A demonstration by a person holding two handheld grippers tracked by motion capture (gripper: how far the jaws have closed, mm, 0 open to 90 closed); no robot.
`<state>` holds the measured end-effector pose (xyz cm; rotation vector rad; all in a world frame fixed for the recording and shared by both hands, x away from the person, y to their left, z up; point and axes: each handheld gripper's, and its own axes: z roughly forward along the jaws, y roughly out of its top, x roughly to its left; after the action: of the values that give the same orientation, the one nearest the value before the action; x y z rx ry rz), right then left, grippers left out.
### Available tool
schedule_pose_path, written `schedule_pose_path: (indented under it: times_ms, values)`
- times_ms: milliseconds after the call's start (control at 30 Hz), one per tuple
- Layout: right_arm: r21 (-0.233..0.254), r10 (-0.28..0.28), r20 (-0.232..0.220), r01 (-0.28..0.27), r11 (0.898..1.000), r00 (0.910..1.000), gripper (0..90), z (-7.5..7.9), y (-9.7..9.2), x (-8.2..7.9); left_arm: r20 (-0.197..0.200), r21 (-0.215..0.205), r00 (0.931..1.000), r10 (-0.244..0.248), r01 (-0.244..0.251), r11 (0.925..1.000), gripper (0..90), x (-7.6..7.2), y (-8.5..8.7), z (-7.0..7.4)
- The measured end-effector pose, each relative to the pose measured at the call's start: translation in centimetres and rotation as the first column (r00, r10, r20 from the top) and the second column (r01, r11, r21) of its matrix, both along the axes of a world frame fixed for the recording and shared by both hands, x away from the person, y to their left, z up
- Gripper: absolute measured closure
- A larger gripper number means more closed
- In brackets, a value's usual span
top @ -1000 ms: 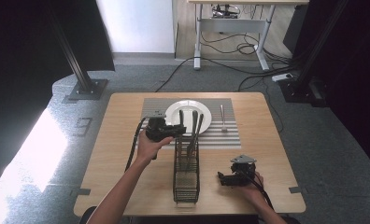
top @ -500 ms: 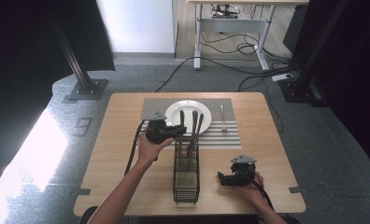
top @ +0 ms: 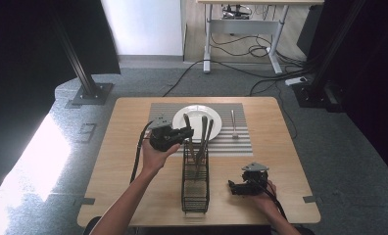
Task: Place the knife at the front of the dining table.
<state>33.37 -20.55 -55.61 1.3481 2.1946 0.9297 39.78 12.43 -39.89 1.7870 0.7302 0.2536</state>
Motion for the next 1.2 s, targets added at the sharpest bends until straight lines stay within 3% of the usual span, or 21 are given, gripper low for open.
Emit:
schedule_pose_path:
  times_ms: [133,233,367,700,900,1067,1200]
  values:
    - [0.001,-0.001,-0.001,0.001,1.000,1.0000,0.2,0.0,0.0,0.0,0.020,-0.015,0.9998,0.005,-0.005,0.9999,79.0,-0.2,0.5,1.0]
    - [0.001,0.000,0.000,0.000,1.000,1.0000,0.4,0.0,0.0,0.0,0.040,-0.057,0.9990,0.019,-0.017,0.9982,79.0,-0.5,1.3,2.3]
    - [0.000,0.000,0.000,0.000,1.000,1.0000,0.4,0.0,0.0,0.0,0.057,-0.079,0.9980,0.030,-0.025,0.9966,79.0,-0.7,2.1,3.3]
    - [0.001,0.000,-0.001,0.000,1.000,1.0000,0.4,0.0,0.0,0.0,0.111,-0.149,0.9897,0.091,-0.074,0.9862,79.1,-1.6,5.2,6.2]
    - [0.001,0.000,0.000,0.000,1.000,1.0000,0.4,0.0,0.0,0.0,0.118,-0.159,0.9862,0.116,-0.097,0.9826,79.1,-1.9,6.4,6.7]
    - [0.001,0.000,-0.001,0.000,1.000,1.0000,0.4,0.0,0.0,0.0,0.124,-0.134,0.9814,0.146,-0.130,0.9825,79.1,-2.2,7.4,6.7]
    - [0.001,0.000,0.000,0.000,1.000,1.0000,0.4,0.0,0.0,0.0,0.115,-0.119,0.9815,0.153,-0.140,0.9830,79.1,-2.5,7.7,6.4]
